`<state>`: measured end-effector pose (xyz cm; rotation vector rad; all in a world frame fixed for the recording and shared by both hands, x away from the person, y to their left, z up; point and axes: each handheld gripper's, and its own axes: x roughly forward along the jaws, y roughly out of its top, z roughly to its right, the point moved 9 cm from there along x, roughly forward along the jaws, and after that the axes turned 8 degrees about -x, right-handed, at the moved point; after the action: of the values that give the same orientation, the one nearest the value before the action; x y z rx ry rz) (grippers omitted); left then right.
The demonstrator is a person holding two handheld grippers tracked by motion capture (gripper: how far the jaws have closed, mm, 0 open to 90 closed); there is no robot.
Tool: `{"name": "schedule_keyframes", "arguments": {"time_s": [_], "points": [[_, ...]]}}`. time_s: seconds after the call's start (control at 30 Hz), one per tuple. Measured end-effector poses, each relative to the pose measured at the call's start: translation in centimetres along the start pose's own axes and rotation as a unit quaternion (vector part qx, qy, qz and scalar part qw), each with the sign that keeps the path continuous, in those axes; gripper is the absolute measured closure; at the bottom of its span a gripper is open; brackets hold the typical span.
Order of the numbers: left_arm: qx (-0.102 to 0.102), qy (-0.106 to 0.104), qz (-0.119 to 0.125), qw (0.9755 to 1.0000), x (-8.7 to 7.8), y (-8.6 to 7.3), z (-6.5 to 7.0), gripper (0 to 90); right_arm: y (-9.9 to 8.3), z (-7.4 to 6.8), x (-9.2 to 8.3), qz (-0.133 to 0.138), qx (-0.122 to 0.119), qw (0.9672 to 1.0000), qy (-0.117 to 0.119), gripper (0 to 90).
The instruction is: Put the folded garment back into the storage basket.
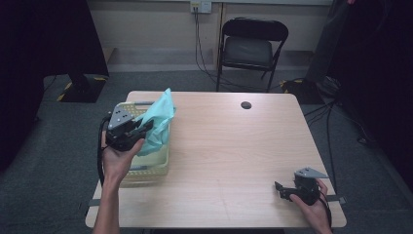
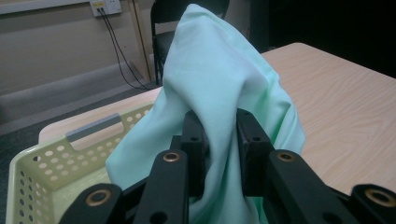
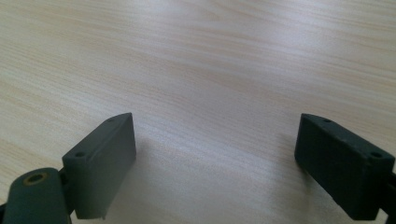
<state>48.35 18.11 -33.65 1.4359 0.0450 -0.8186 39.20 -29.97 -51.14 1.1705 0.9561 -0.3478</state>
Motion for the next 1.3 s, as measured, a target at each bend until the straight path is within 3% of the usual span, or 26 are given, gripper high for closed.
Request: {"name": "schedule_keyframes", "arguments": {"time_s": [0.63,1.07,1.17,1.3], "points": [[-0.021,0.030,-0.021,0.9991,1.2,-1.5,-2.7,76.5,0.0,0.0,0.0,0.000,0.000,1.0000,0.000,11.7],[-0.034,0.031,-0.037,0.9983,2.1,-2.6,-3.6,76.5,0.0,0.0,0.0,0.000,0.000,1.0000,0.000,11.7],[-0.047,0.021,-0.037,0.9980,2.4,-3.0,-4.0,76.5,0.0,0.0,0.0,0.000,0.000,1.0000,0.000,11.7],[-0.053,0.026,-0.044,0.9973,2.7,-3.5,-4.6,76.5,0.0,0.0,0.0,0.000,0.000,1.0000,0.000,11.7]]}}
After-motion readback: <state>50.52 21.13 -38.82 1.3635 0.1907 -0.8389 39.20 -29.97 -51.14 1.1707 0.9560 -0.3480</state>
